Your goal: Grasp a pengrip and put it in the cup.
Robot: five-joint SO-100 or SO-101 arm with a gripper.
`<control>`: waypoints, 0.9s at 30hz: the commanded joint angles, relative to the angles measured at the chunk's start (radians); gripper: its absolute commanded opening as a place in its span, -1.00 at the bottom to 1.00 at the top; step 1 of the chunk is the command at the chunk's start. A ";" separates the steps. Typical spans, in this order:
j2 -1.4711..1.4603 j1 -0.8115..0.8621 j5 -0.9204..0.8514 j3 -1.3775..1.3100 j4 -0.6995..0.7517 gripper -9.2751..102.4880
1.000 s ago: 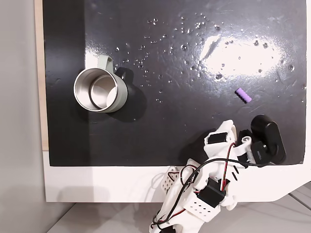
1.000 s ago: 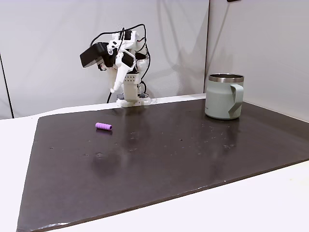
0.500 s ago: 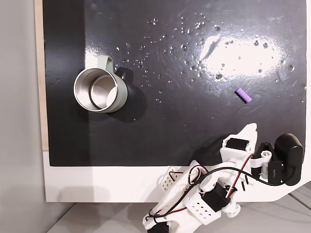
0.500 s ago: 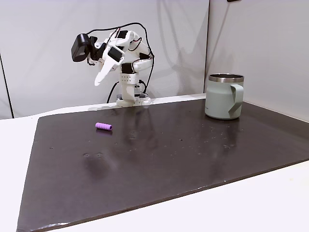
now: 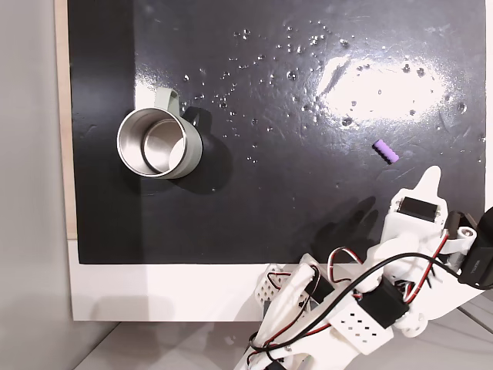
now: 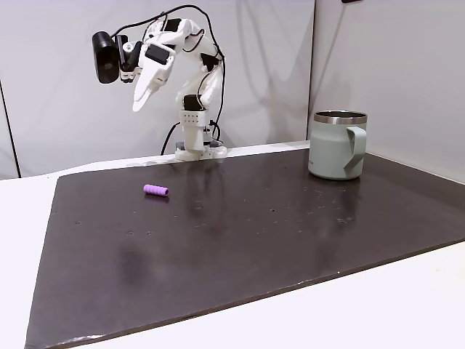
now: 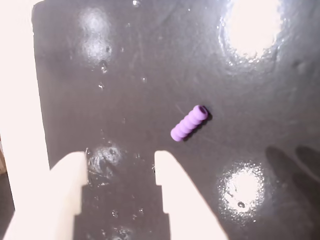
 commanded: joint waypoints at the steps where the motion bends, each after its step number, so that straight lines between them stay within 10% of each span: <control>1: -0.114 -0.006 0.049 -0.115 -0.014 -0.52; 27: -0.572 -0.215 0.341 -0.072 -0.224 -0.24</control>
